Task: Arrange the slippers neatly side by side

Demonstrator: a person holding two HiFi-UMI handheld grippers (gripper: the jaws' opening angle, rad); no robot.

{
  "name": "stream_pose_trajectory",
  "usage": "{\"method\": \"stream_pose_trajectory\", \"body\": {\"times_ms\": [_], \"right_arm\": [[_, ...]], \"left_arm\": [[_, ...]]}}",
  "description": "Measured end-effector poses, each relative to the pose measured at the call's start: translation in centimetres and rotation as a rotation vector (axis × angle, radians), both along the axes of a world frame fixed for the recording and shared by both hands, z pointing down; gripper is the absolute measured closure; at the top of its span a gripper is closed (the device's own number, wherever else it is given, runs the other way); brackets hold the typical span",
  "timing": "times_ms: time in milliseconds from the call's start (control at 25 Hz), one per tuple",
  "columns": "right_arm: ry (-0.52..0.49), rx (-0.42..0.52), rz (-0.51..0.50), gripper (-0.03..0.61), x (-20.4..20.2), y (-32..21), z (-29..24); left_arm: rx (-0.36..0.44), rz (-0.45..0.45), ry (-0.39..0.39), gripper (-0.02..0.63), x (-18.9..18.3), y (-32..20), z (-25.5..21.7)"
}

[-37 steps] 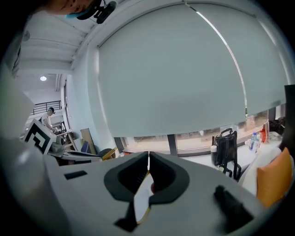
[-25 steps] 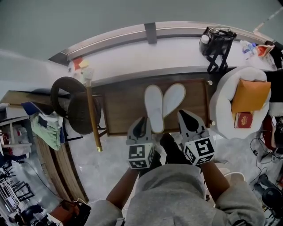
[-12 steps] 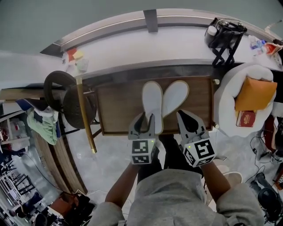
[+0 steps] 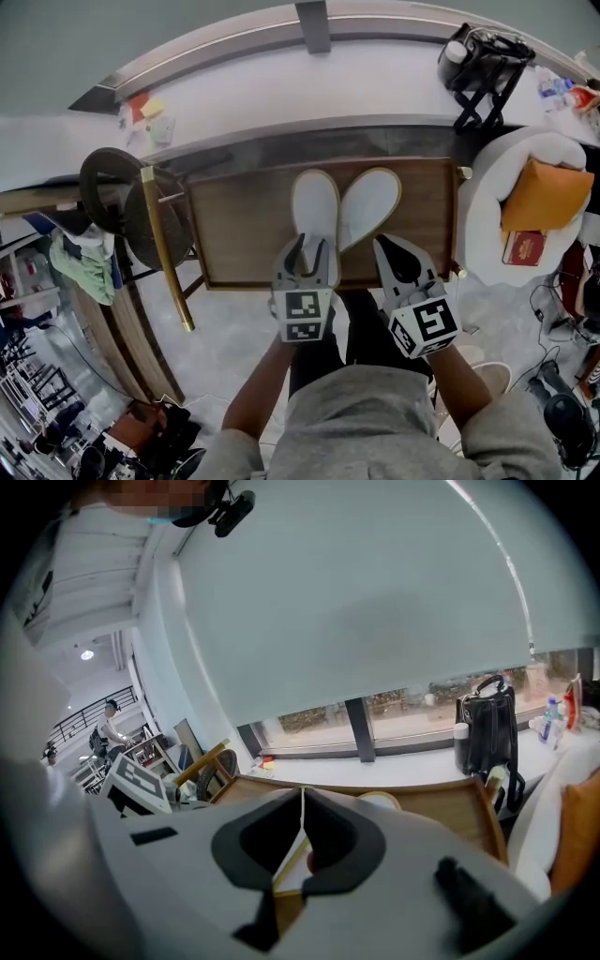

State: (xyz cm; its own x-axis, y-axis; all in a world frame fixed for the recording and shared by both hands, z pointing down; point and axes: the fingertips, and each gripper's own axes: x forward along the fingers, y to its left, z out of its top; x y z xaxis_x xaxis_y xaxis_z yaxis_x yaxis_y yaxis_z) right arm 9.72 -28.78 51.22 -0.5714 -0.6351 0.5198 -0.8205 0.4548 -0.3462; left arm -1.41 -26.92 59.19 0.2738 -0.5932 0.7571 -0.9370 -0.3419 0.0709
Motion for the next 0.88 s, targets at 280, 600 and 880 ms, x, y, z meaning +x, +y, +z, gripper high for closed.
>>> {"method": "stream_pose_trajectory", "body": {"times_ms": [280,600,880], "right_arm": [[-0.009,-0.027,-0.001,0.554,0.2,0.1,1.3],[-0.015,-0.034,-0.018,0.554,-0.1,0.8,1.5],[-0.024,-0.030,-0.037,0.554,-1.1,0.8,0.5]], "left_arm": [[-0.014,0.016,-0.045,0.454,-0.2,-0.9,2.4],[0.026,-0.064,-0.103,0.574,-2.0,-1.2,2.0],[0.033,-0.094,-0.100,0.578,-3.8,-1.1,0.7]]}}
